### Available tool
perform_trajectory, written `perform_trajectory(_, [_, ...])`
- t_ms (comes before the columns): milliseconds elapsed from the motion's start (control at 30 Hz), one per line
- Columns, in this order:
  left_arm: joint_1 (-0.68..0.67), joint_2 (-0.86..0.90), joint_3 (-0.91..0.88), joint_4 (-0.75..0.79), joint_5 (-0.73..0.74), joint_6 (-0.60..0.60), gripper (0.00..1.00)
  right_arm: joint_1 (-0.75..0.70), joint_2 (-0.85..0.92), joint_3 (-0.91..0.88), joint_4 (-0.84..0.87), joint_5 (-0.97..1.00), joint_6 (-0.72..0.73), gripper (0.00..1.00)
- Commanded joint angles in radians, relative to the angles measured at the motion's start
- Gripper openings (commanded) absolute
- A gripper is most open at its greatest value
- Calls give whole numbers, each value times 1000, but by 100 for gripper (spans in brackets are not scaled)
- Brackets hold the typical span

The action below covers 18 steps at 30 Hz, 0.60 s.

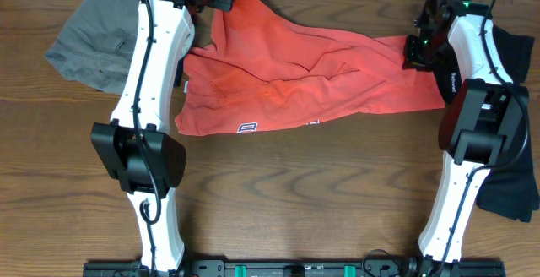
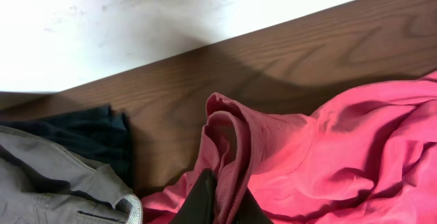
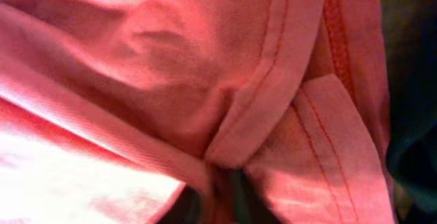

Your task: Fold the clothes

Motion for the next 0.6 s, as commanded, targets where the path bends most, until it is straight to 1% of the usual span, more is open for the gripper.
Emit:
perform_trajectory(0, [2, 11, 5, 1, -8, -13, 7, -14, -26, 69, 1, -1, 1, 1])
perform_trajectory(167, [3, 10, 5, 39, -11, -12, 6, -16, -26, 198, 29, -1, -7, 1])
perform_trajectory(300, [3, 10, 5, 80, -16, -12, 6, -16, -26, 277, 134, -1, -14, 1])
perform_trajectory(433, [3, 10, 5, 100, -16, -12, 6, -16, -26, 280, 280, 0, -34, 1])
perform_trajectory(567, [3, 10, 5, 121, -16, -12, 6, -13, -26, 270, 383, 5, -80, 1])
